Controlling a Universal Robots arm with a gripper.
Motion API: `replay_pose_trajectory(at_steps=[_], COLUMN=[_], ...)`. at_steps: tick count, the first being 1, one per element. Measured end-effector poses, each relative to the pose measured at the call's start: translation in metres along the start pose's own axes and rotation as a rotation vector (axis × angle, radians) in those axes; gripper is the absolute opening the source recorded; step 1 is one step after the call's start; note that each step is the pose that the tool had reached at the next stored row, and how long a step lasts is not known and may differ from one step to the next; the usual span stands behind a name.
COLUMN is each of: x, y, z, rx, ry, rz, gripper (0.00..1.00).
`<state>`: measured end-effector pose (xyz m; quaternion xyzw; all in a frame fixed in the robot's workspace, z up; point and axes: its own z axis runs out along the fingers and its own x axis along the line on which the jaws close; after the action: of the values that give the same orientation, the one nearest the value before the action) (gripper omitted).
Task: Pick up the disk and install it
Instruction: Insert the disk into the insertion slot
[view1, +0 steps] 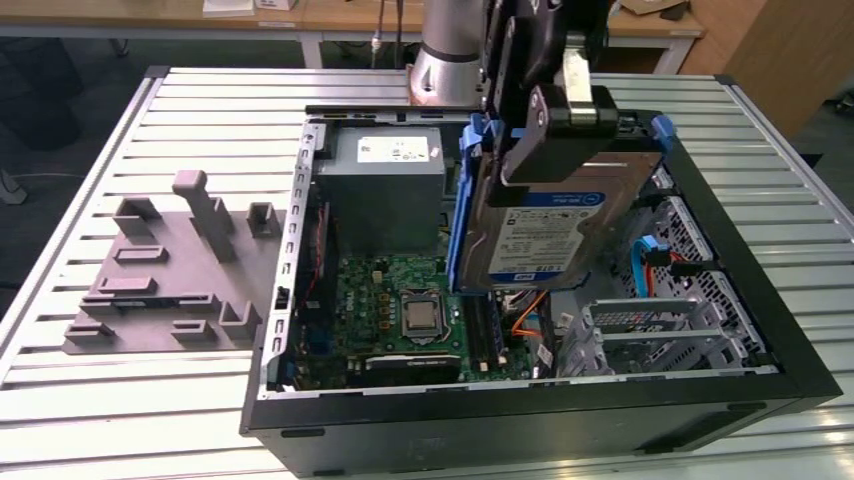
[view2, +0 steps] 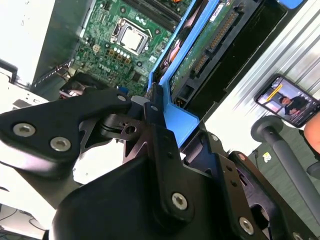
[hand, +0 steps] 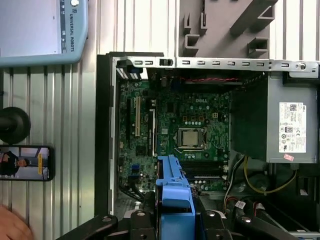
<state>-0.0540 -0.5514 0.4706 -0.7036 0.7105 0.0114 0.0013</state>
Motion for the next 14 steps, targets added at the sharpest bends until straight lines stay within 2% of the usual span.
replay_pose_trajectory(at_steps=[3, 8, 14], x=[0.0024, 0.011, 0.0125], y=[-0.0032, -0.0062, -0.0133], z=[0.0004, 0.0007, 0.0019], rx=[0.0001, 0.0001, 0.0001], ry=[-0.0001, -0.0001, -0.0003], rz=[0.0, 0.0, 0.0], gripper=[0.36, 0.36, 0.36])
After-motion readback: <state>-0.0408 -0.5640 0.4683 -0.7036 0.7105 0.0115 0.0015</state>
